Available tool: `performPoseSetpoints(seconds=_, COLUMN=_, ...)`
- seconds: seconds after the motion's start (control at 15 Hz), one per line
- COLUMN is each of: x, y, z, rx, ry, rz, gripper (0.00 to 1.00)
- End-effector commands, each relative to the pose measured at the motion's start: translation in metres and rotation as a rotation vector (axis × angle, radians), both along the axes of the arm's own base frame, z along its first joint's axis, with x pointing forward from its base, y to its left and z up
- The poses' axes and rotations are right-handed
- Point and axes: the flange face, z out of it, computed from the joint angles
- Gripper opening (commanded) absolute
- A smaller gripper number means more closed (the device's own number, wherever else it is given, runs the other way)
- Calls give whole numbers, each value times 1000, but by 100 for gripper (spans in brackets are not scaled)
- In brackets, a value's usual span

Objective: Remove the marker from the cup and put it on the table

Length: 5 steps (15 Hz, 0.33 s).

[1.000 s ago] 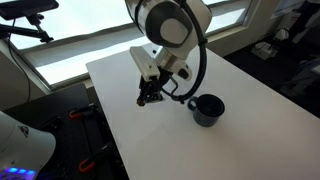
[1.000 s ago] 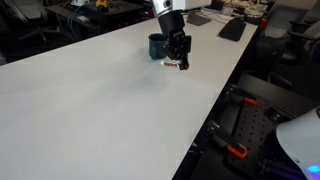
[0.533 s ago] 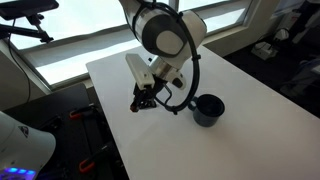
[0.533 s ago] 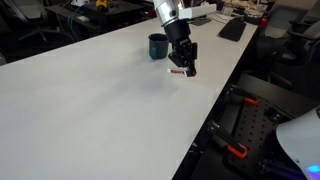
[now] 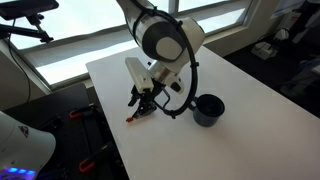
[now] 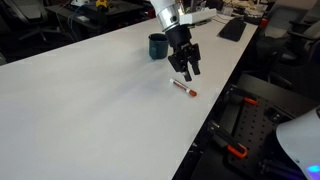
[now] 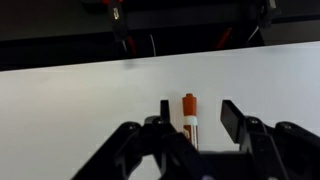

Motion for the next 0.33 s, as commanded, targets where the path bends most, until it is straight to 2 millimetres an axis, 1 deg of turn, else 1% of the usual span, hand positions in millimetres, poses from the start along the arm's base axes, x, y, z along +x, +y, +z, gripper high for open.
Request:
performPoseSetpoints(seconds=0.0, x=-2, y=-2, z=4, rx=-18, ry=18, rz=0, gripper=89)
performPoseSetpoints(seconds=0.07, x=0, y=-1, z=0, rx=-1, ry=2, rz=-3, gripper=71)
performPoseSetpoints(seconds=0.2, x=0, y=-2, z=-1, rx=-1, ry=2, rz=-5, gripper=86)
performPoseSetpoints(seconds=0.27, x=0, y=-2, z=-1, rx=-1, ry=2, rz=-5, gripper=89)
